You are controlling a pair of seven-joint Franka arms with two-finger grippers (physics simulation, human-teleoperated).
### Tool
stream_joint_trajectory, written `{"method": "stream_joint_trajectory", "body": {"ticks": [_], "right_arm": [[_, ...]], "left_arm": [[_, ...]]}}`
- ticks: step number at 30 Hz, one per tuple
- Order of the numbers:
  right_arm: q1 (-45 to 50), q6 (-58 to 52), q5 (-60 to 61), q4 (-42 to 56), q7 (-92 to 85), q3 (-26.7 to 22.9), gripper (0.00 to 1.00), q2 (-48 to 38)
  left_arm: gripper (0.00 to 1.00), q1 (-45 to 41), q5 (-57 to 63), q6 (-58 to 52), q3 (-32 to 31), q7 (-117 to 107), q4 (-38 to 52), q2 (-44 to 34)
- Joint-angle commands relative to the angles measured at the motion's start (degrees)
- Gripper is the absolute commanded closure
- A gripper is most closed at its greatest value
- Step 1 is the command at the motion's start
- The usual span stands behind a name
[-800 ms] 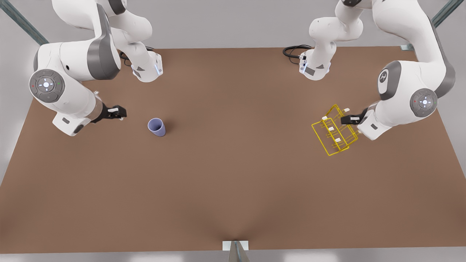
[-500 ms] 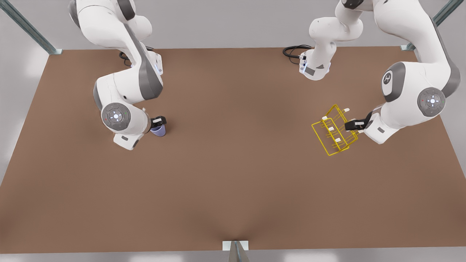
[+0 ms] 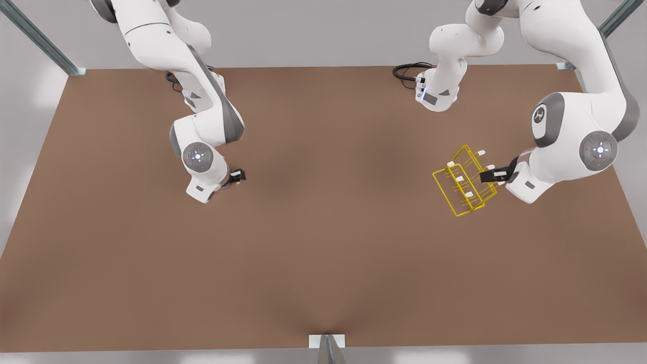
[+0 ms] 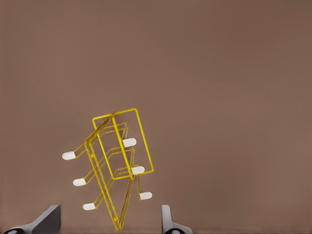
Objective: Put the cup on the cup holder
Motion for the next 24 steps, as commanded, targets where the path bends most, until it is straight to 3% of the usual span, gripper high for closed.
{"method": "stream_joint_trajectory", "body": {"ticks": [1,8,24], "right_arm": [[-0.3,8.6,-0.1,-1.3,3.4,-1.3,0.00,-0.8],[0.7,9.9,0.1,-8.2,4.3,-2.6,0.00,-0.8],[1.5,7.2,0.1,-13.7,4.5,-2.5,0.00,-2.8]], "left_arm": [[0.00,0.0,0.1,-1.7,0.0,-1.1,0.0,0.2],[0.00,-0.1,0.1,-2.1,0.0,-1.5,0.0,1.0],[0.00,0.9,0.1,-3.9,0.0,-1.1,0.1,1.0]]}}
